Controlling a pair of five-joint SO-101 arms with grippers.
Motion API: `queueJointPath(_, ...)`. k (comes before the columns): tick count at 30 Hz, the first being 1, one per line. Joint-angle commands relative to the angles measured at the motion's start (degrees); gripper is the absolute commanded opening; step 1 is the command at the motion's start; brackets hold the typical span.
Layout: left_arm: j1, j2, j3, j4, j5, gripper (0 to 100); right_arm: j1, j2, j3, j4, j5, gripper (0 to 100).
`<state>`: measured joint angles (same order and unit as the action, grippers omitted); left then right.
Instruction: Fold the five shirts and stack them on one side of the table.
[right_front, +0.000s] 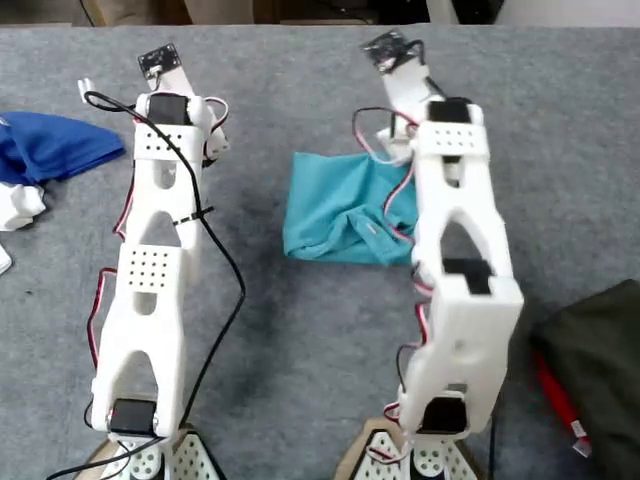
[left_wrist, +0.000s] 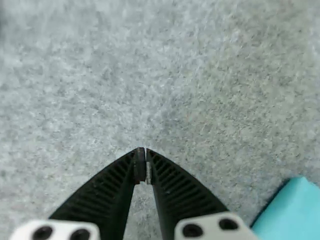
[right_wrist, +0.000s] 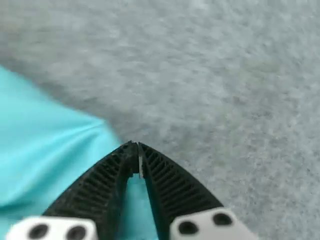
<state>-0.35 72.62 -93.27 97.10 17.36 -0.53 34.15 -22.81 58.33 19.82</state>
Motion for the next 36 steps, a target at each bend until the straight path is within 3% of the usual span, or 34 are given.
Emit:
queueJointPath(1,-0.7,-0.84,-2.55,-0.97,-0.97,2,3.03,5.49,-11.65,2.02,1.14,0.5)
queueJointPath(9,-0.44,-0.84,-2.46,-0.97,-1.14,2,5.23,15.25,-35.47,15.3,2.73,0.5)
queueJointPath(18,-0.44,1.89,-2.55,-2.2,-1.14,2,-2.33,15.08,-58.68,43.43,2.99,0.4)
queueJointPath(22,-0.35,2.33,-2.55,-2.2,-1.23,2,-2.51,13.49,-54.11,44.13,0.62,0.4)
queueJointPath(28,0.0,2.42,-2.55,-2.9,-2.64,2,-3.65,7.96,-35.82,43.69,-0.62,0.4)
queueJointPath(36,0.44,2.42,-2.55,-2.9,-2.73,2,-1.27,7.25,-26.07,35.87,-0.18,0.4)
